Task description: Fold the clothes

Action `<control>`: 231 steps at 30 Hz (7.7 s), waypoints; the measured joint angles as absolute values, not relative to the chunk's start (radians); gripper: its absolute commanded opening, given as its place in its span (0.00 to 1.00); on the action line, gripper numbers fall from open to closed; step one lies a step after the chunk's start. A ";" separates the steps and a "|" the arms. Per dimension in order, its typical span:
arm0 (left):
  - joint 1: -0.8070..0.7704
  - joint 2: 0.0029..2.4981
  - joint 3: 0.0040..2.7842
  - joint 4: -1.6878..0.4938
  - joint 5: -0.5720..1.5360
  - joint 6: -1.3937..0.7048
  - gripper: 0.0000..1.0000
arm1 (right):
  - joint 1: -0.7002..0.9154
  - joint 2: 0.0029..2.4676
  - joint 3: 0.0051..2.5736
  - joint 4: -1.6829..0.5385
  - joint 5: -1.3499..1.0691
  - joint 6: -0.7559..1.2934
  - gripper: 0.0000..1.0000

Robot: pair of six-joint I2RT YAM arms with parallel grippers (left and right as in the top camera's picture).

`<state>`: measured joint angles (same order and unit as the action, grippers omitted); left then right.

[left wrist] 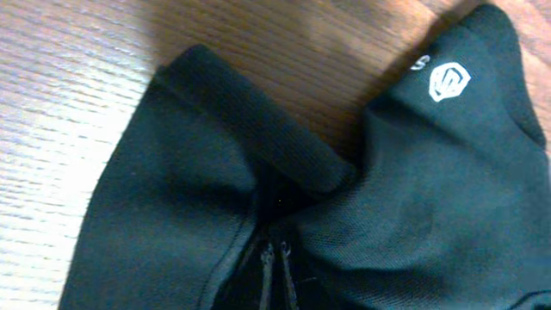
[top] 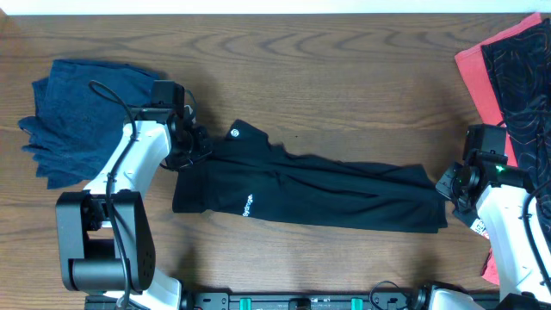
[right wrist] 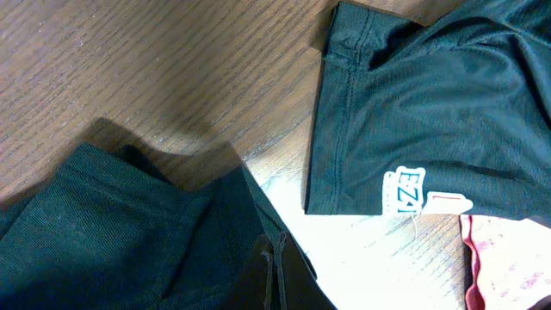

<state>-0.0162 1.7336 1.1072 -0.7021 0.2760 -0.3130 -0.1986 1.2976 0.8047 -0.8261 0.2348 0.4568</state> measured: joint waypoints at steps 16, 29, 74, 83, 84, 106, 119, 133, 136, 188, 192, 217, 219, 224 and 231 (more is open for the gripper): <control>-0.016 1.588 1.107 -0.691 0.270 -0.279 0.06 | -0.199 1.349 0.805 -0.768 0.212 0.452 0.01; -0.016 1.565 1.107 -0.466 0.259 -0.280 0.06 | -0.199 1.354 0.805 -0.667 0.170 0.426 0.01; -0.031 1.538 1.040 -0.394 0.353 -0.293 0.59 | -0.255 1.354 0.805 -0.789 0.157 0.429 0.01; -0.053 1.681 1.040 -0.312 0.356 -0.294 0.66 | -0.255 1.354 0.805 -0.791 0.157 0.429 0.01; -0.053 1.698 1.040 -0.302 0.356 -0.294 0.66 | -0.255 1.354 0.805 -0.791 0.157 0.429 0.01; -0.138 1.897 1.044 -0.175 0.360 -0.293 0.06 | -0.255 1.354 0.805 -0.789 0.157 0.429 0.01; -0.138 1.820 1.043 -0.229 0.395 -0.292 0.06 | -0.255 1.354 0.805 -0.789 0.157 0.429 0.01; -0.138 1.406 1.042 -0.754 0.416 -0.289 0.06 | -0.255 1.354 0.804 -0.790 0.157 0.429 0.01; -0.138 1.385 1.042 -0.830 0.399 -0.289 0.06 | -0.255 1.354 0.804 -0.789 0.157 0.429 0.01; -0.138 1.236 1.042 -0.941 0.179 -0.288 0.06 | -0.256 1.354 0.804 -0.828 0.142 0.409 0.11; -0.138 1.236 1.042 -0.931 0.179 -0.288 0.06 | -0.256 1.361 0.804 -0.830 0.117 0.401 0.09; -0.138 1.236 1.042 -0.997 0.093 -0.288 0.06 | -0.256 1.486 0.804 -0.688 -0.064 0.353 0.41; -0.138 1.236 1.042 -0.995 0.093 -0.290 0.06 | -0.256 1.486 0.804 -0.683 -0.082 0.349 0.45; -0.138 1.236 1.042 -0.988 0.090 -0.304 0.06 | -0.256 1.486 0.804 -0.684 -0.117 0.346 0.45; -0.138 1.236 1.042 -0.987 0.089 -0.314 0.06 | -0.256 1.487 0.800 -0.686 -0.127 0.346 0.44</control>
<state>-0.1383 1.2358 1.0420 -0.9867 0.0895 -0.3141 -0.2558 1.4868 0.7998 -0.6861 -0.1272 0.3462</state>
